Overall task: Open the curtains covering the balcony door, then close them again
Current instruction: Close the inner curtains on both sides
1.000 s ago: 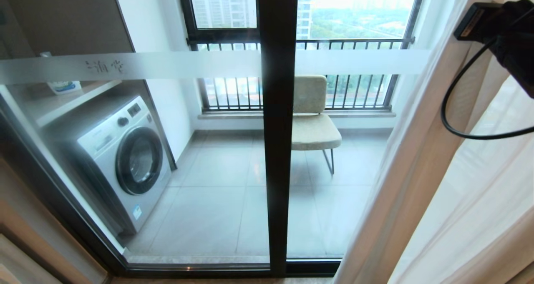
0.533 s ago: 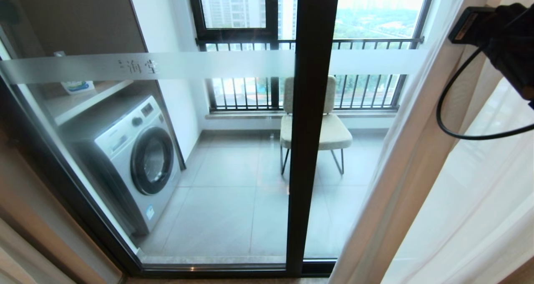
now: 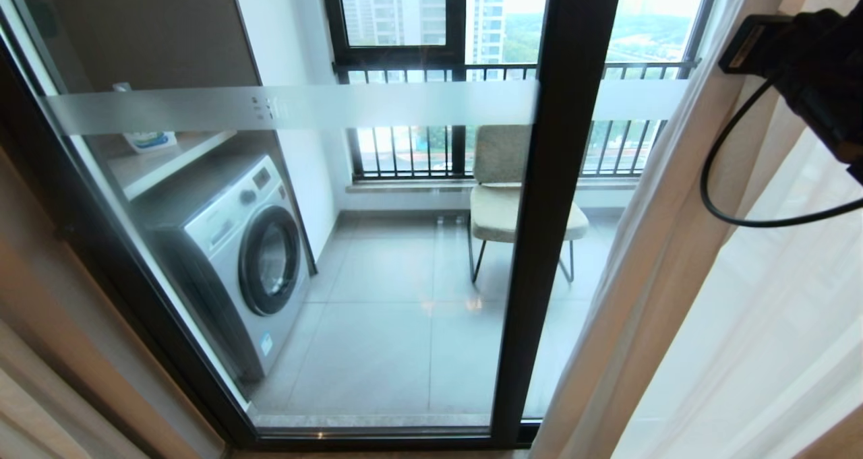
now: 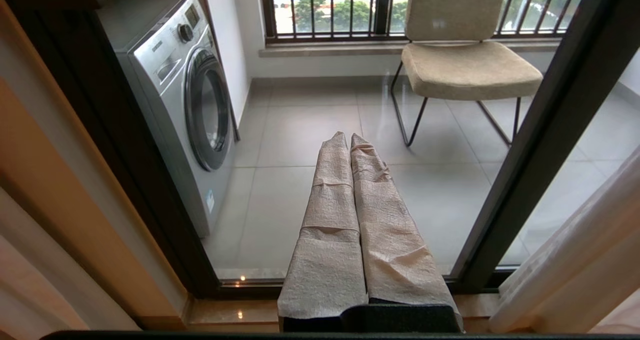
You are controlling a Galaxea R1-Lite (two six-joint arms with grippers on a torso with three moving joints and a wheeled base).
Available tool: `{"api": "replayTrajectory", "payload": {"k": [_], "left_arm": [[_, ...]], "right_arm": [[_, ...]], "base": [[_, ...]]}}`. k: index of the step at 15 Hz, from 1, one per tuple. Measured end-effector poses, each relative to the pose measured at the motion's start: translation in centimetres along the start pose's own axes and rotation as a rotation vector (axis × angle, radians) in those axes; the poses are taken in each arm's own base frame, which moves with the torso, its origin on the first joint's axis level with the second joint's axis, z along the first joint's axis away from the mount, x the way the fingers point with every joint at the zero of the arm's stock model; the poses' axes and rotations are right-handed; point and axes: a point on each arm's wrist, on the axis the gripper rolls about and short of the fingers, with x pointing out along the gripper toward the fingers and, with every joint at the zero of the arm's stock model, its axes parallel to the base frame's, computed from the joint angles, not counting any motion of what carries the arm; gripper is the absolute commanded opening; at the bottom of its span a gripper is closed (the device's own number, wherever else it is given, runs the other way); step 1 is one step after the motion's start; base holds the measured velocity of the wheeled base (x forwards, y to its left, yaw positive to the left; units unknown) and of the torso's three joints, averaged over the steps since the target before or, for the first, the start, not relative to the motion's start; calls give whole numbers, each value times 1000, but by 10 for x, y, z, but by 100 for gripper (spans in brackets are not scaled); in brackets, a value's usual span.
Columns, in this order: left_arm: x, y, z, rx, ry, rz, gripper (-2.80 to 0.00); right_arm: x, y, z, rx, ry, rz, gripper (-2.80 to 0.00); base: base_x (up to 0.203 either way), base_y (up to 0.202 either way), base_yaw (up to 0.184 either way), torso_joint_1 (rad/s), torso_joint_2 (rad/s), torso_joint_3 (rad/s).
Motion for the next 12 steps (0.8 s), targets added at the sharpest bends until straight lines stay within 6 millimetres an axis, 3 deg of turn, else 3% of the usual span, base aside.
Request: {"api": "replayTrajectory", "payload": {"k": [12], "left_arm": [[0,0,0,0,0,0,-280]], "right_arm": [[0,1,0,0,1,0,-280]], "base": [[0,190,1,3,2,2]]}}
